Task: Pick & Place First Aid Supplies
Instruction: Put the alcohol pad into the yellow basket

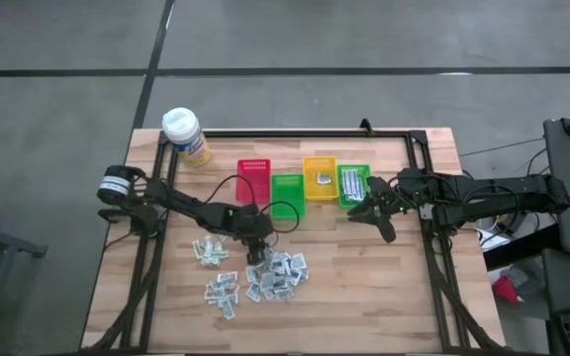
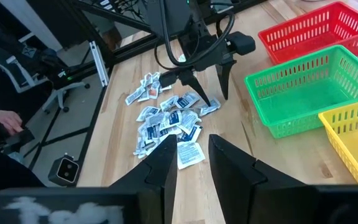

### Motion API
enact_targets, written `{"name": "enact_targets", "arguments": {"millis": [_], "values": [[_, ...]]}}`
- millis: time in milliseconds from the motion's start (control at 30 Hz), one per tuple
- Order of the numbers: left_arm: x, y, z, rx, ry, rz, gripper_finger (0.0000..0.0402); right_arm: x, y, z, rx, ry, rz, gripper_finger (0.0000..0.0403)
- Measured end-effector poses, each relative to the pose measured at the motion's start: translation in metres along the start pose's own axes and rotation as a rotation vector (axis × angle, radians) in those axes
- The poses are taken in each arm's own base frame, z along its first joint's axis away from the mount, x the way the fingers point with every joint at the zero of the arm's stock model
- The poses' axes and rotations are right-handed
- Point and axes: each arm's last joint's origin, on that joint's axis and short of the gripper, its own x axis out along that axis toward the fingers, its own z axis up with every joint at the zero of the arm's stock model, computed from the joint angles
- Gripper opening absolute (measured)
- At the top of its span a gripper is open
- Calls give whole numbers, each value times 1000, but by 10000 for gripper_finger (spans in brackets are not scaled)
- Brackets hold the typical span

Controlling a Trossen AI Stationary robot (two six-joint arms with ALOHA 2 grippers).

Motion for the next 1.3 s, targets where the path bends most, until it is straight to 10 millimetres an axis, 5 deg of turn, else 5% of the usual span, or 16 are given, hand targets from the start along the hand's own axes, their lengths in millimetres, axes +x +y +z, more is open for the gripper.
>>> {"name": "enact_targets", "arguments": {"millis": [833,1300], "values": [[-1,0,0,-15,-1,-5,9,0,0,0,3,1,0,81],[-19,-3,16,-10,-82,8,0,0,0,-1,6,8,-4,87]]}}
